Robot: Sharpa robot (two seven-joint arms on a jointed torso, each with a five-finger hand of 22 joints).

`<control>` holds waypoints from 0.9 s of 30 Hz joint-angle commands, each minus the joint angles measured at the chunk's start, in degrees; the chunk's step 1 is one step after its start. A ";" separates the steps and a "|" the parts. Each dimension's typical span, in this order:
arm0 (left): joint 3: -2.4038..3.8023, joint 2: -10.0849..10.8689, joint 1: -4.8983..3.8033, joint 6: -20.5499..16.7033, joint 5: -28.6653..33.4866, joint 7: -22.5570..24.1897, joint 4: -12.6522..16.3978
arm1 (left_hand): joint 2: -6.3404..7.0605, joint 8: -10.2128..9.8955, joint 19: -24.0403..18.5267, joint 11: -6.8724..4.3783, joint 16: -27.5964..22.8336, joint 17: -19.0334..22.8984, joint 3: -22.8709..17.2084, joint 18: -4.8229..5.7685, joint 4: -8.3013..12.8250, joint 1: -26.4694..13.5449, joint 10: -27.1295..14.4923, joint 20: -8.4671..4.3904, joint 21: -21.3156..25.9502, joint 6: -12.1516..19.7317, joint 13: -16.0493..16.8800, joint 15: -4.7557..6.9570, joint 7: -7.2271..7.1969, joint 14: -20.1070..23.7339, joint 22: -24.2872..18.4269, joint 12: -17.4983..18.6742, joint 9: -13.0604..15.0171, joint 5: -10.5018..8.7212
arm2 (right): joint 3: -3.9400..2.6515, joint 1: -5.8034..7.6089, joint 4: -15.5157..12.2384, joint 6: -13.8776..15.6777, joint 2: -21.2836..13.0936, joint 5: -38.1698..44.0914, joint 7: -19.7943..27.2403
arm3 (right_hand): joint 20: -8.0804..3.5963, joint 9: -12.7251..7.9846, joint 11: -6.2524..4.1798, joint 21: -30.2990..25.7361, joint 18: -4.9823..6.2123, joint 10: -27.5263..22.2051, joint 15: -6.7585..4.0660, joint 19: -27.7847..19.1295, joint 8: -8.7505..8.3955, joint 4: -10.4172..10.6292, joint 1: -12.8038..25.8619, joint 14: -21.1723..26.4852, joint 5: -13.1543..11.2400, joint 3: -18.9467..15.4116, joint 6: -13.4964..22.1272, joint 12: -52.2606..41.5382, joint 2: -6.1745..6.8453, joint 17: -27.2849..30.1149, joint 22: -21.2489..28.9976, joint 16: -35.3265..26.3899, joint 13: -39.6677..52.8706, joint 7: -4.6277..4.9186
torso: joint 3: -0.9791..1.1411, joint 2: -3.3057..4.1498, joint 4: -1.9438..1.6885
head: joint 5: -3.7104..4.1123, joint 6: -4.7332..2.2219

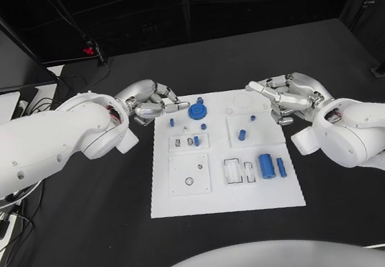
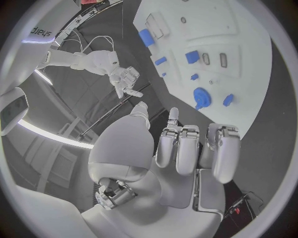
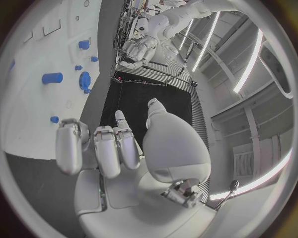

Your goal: Assemble the parts on the task board

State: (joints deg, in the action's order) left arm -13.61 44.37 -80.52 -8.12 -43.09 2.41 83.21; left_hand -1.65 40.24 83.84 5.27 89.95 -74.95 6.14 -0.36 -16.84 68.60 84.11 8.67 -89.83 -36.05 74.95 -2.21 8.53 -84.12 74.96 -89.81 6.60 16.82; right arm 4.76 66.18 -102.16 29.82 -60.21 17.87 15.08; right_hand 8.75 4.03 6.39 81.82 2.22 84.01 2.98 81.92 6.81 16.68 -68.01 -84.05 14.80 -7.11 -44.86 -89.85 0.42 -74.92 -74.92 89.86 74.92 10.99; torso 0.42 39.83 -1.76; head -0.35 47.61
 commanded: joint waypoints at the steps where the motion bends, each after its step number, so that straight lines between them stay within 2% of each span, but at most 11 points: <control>1: 0.03 -1.67 -0.29 12.45 -3.00 -13.85 -1.39 | -0.90 1.24 6.16 -0.54 0.05 -15.05 1.58 0.36 0.07 -2.72 5.89 -0.21 -0.17 -0.05 15.05 0.30 -0.15 -5.88 15.04 -0.19 1.14 -1.55 | 0.02 0.06 0.43 -2.54 0.08 -2.93 0.93 | 0.84 0.15 0.96 -0.18 0.29 5.99 0.83 0.13 1.02 -0.05 0.40 -5.95 0.50 -0.93 0.28 -0.15 -0.65 -15.08 -11.47 0.14 15.08 0.61 | -0.03 0.02 0.32 | 0.09 -0.11; 5: 0.03 -3.76 -0.35 16.11 -3.08 -16.62 -3.05 | -1.53 3.73 6.16 -0.90 0.05 -15.05 3.14 0.36 0.05 -4.70 5.89 -0.42 -0.17 -0.20 15.05 0.57 -0.53 -5.88 15.04 -0.19 3.37 -3.01 | 0.04 0.02 0.99 -2.67 0.29 -2.98 0.68 | 1.07 0.20 1.20 -0.23 0.32 5.99 1.05 0.09 1.52 -0.05 0.51 -5.95 0.60 -1.15 0.30 -0.15 -0.81 -15.08 -11.47 0.14 15.08 0.86 | -0.06 -0.07 0.22 | 0.29 -0.13; 6: 0.03 -4.10 -0.35 16.63 -3.09 -17.12 -3.29 | -1.73 4.11 6.16 -0.93 0.05 -15.05 3.25 0.36 0.07 -4.88 5.89 -0.45 -0.17 -0.24 15.05 0.63 -0.63 -5.88 15.04 -0.19 3.71 -3.09 | 0.04 0.01 1.04 -2.68 0.31 -2.98 0.69 | 1.11 0.20 1.24 -0.22 0.32 5.99 1.08 0.10 1.60 -0.04 0.52 -5.95 0.59 -1.18 0.32 -0.15 -0.86 -15.08 -11.47 0.14 15.08 0.90 | -0.06 -0.07 0.22 | 0.29 -0.13; 8: 0.03 -5.21 -0.31 17.99 -3.11 -18.82 -4.03 | -2.42 6.16 6.16 -1.34 0.05 -15.05 3.96 0.36 0.07 -5.59 5.89 -0.69 -0.17 -0.30 15.05 0.96 -1.01 -5.88 15.04 -0.19 5.67 -3.11 | 0.05 -0.01 1.15 -2.57 0.30 -2.99 0.72 | 1.21 0.21 1.34 -0.20 0.31 5.99 1.18 0.13 1.82 -0.03 0.57 -5.95 0.58 -1.26 0.37 -0.15 -0.99 -15.08 -11.49 0.14 15.08 1.02 | -0.05 -0.06 0.24 | 0.36 -0.10; 11: 0.03 -6.66 -0.23 19.37 -3.12 -20.54 -5.10 | -3.79 9.22 6.16 -2.11 0.05 -15.05 5.12 0.36 0.01 -7.27 5.89 -1.23 -0.17 -0.86 15.05 1.59 -1.79 -5.88 15.04 -0.19 8.93 -2.84 | 0.06 -0.03 1.29 -2.30 0.21 -2.99 0.73 | 1.55 0.23 1.68 -0.14 0.31 5.99 1.49 0.19 2.49 0.01 1.05 -5.95 0.66 -1.69 0.57 -0.15 -1.26 -15.08 -11.54 0.14 15.08 1.36 | -0.08 -0.06 0.08 | 0.59 -0.08; 14: 0.04 -7.91 -0.14 20.03 -3.13 -22.22 -5.96 | -4.75 10.57 6.16 -2.52 0.05 -15.05 5.59 0.36 0.06 -7.65 5.89 -1.60 -0.17 -1.36 15.05 2.00 -2.30 -5.88 15.04 -0.19 10.79 -2.82 | 0.06 -0.05 1.36 -2.17 0.08 -2.99 0.71 | 1.69 0.23 1.78 -0.08 0.30 5.99 1.60 0.26 2.78 0.02 1.27 -5.95 0.68 -1.90 0.69 -0.15 -1.34 -15.08 -11.57 0.14 15.08 1.46 | -0.08 -0.09 0.10 | 0.59 -0.04; 16: 0.04 -8.68 -0.09 20.39 -3.13 -23.38 -6.51 | -4.99 11.00 6.16 -2.73 0.05 -15.05 5.94 0.36 0.09 -7.87 5.89 -1.78 -0.17 -1.61 15.05 2.19 -2.51 -5.88 15.04 -0.19 11.60 -2.91 | 0.07 -0.06 1.39 -2.17 -0.01 -2.99 0.71 | 1.83 0.23 1.86 -0.04 0.30 5.99 1.70 0.30 3.12 0.06 1.62 -5.95 0.47 -2.15 0.84 -0.15 -1.47 -15.08 -11.59 0.14 15.08 1.53 | -0.05 -0.08 -0.01 | 0.66 -0.08; 20: 0.04 -9.72 0.00 21.35 -3.13 -24.94 -7.11 | -4.77 11.17 6.16 -2.92 0.05 -15.05 6.27 0.36 0.18 -7.58 5.89 -1.95 -0.17 -1.93 15.05 2.36 -2.73 -5.88 15.04 -0.19 12.23 -2.99 | 0.08 -0.09 1.43 -2.12 0.00 -2.99 0.57 | 2.07 0.21 1.98 0.01 0.32 5.99 1.84 0.36 3.81 0.08 2.64 -5.95 -0.16 -2.72 1.18 -0.15 -1.75 -15.08 -11.63 0.14 15.08 1.61 | -0.14 -0.08 0.17 | 0.74 -0.01; 23: 0.04 -10.54 0.06 22.05 -3.13 -25.81 -7.47 | -4.91 11.23 6.16 -3.12 0.05 -15.05 6.37 0.36 0.17 -7.25 5.89 -2.09 -0.17 -2.39 15.05 2.53 -2.94 -5.88 15.04 -0.19 12.70 -2.97 | 0.09 -0.13 1.43 -2.09 0.01 -2.99 0.39 | 2.09 0.20 1.98 0.01 0.32 5.99 1.85 0.37 3.87 0.09 2.71 -5.95 -0.18 -2.77 1.22 -0.15 -1.77 -15.08 -11.63 0.14 15.08 1.62 | -0.12 -0.11 0.06 | 0.88 0.04; 27: 0.04 -11.82 0.15 22.04 -4.01 -27.26 -8.04 | -6.19 10.73 6.16 -3.49 0.05 -15.05 6.30 0.36 0.09 -6.93 5.89 -2.41 -0.17 -3.19 15.05 2.87 -3.31 -5.88 15.04 -0.19 13.36 -3.04 | 0.11 -0.20 1.43 -2.10 -0.01 -2.99 0.25 | 2.12 0.20 2.00 0.03 0.32 5.99 1.87 0.39 4.00 0.09 2.85 -5.95 -0.22 -2.86 1.28 -0.15 -1.81 -15.08 -11.64 0.14 15.08 1.63 | -0.08 -0.10 -0.05 | 1.06 0.12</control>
State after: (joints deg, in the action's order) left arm -13.62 32.75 -80.34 12.07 -46.01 -22.05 75.34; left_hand -7.40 51.08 84.02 2.04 89.95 -74.94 12.26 -0.37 -16.69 61.80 83.96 6.63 -89.82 -38.94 74.93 0.27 5.22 -83.86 74.94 -89.80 19.84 13.82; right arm 4.87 65.96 -100.64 28.22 -60.21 15.13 15.15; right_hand 10.49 4.18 8.10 81.82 2.21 83.94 4.41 82.41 10.47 16.75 -65.50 -84.05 14.80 -9.55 -44.00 -89.85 -1.46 -74.91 -74.91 89.86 74.92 11.34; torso 0.31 39.72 -1.75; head 0.67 47.71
